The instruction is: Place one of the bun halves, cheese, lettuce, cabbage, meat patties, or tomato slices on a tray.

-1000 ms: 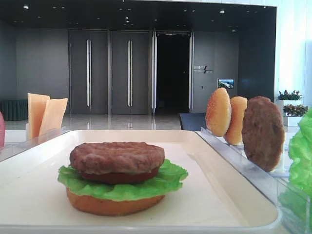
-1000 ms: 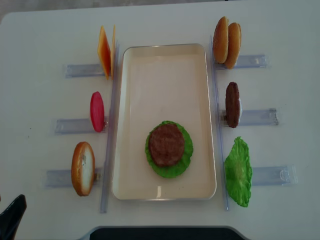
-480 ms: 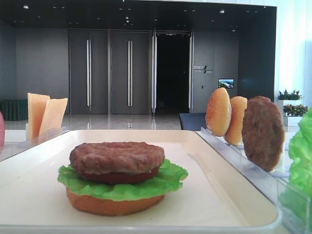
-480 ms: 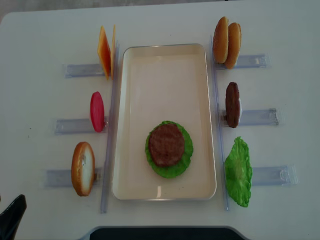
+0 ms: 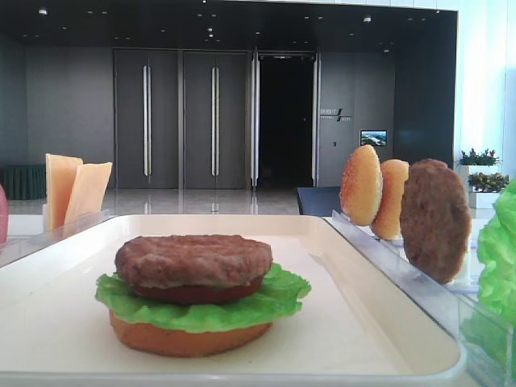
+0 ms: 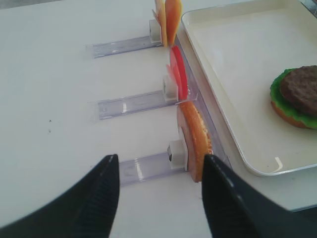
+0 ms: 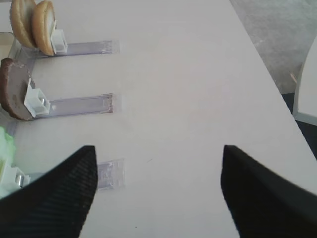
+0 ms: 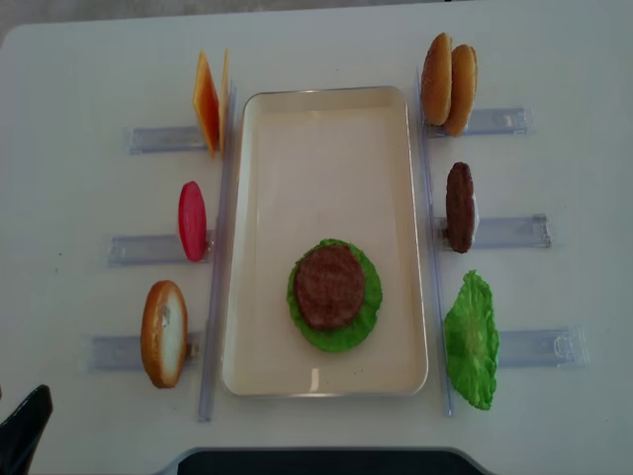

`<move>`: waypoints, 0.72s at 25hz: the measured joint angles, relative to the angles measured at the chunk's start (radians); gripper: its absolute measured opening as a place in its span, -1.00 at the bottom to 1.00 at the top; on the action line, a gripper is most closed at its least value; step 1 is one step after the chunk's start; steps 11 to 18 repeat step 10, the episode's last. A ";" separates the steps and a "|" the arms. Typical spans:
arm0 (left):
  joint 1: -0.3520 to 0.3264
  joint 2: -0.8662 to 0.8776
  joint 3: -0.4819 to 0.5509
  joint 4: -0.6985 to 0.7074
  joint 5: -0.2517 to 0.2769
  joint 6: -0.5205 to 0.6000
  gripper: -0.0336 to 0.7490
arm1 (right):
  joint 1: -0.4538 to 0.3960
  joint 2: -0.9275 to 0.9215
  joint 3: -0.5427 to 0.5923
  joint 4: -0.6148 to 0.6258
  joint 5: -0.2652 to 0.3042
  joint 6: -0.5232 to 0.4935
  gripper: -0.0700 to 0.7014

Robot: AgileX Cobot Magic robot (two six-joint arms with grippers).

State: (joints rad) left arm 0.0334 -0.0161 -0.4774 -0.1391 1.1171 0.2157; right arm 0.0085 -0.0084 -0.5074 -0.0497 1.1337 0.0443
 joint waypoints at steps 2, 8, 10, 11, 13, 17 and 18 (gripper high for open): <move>0.000 0.000 0.000 0.000 0.000 0.000 0.13 | 0.000 0.000 0.000 0.000 0.000 0.000 0.47; 0.000 0.000 0.000 0.000 0.000 0.000 0.13 | 0.000 0.000 0.000 0.000 0.000 0.000 0.47; 0.000 0.000 0.000 0.000 0.000 0.000 0.13 | 0.000 0.000 0.000 0.000 0.000 0.000 0.47; 0.000 0.000 0.000 0.000 0.000 0.000 0.13 | 0.000 0.000 0.000 0.000 0.000 0.000 0.47; 0.000 0.000 0.000 0.000 0.000 0.000 0.13 | 0.000 0.000 0.000 0.000 0.000 0.000 0.47; 0.000 0.000 0.000 0.000 0.000 0.000 0.13 | 0.000 0.000 0.000 0.000 0.000 0.000 0.47; 0.000 0.000 0.000 0.000 0.000 0.000 0.13 | 0.000 0.000 0.000 0.000 0.000 0.000 0.47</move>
